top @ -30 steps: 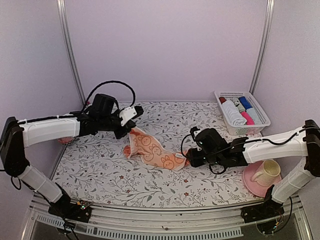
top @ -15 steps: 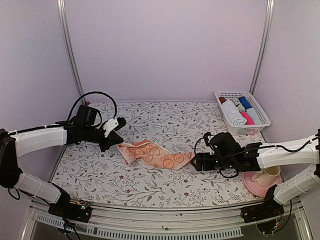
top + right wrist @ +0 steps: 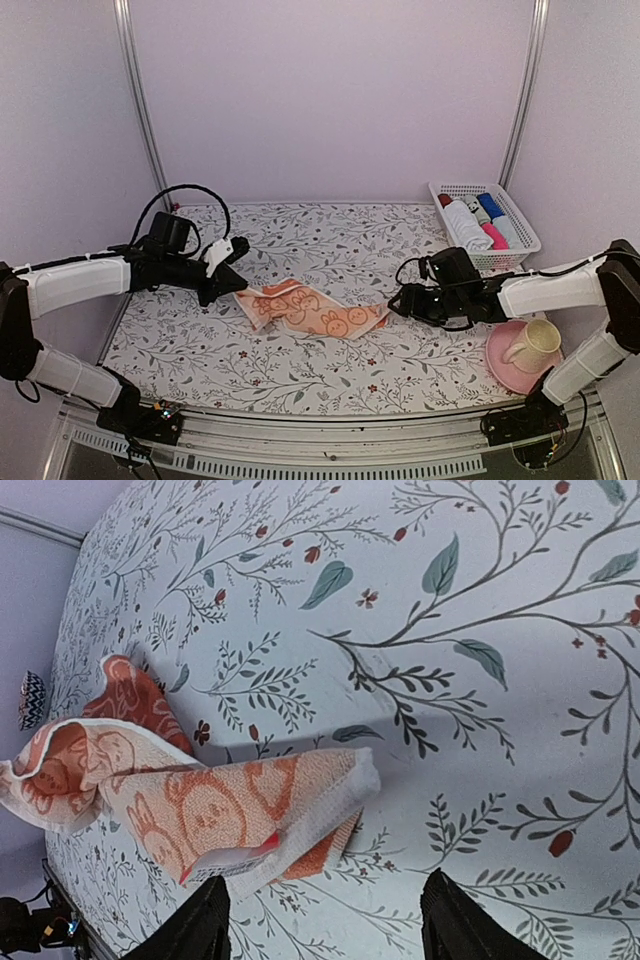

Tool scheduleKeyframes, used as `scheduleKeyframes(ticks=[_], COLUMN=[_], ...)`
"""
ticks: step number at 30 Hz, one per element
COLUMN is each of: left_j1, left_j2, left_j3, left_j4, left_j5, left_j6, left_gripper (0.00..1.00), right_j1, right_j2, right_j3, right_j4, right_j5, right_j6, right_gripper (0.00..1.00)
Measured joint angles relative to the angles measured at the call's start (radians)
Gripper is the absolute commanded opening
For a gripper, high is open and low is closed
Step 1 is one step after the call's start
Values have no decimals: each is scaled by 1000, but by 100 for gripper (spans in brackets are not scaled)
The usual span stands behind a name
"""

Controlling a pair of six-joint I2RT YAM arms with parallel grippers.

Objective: Roll the towels
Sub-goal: Pick up the towel from the center of the board.

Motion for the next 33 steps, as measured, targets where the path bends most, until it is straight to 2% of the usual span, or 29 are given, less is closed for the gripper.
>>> scheduleKeyframes(ticks=[7,14,16,18,20,28,33], left_j1=[0,0,0,0,0,9,78], left_j2=[-2,-27,-27,-27,-27,-27,-27], left_j3=[-5,-17,-19,-19,-19,-3,131], left_j4=[1,3,3,4,4,0,-41], left_j5=[11,14,14,14,14,-40,-77], left_j6=[0,0,0,0,0,-4,-19], left_gripper=[0,0,0,0,0,0,0], right_j1=[-29,-42,-47,-53,-56,-59,-59], right_j2=[146,184,195,208,221,220,108], right_j3=[53,85,95,105,110,134,214], right_j4=[52,70,78,87,93,69,-51], right_j5=[-76,-88,-92,-96,-102,-107,-61], right_j6=[8,8,7,6,-2,-69,-213], right_gripper=[53,42,34,17,5,2,2])
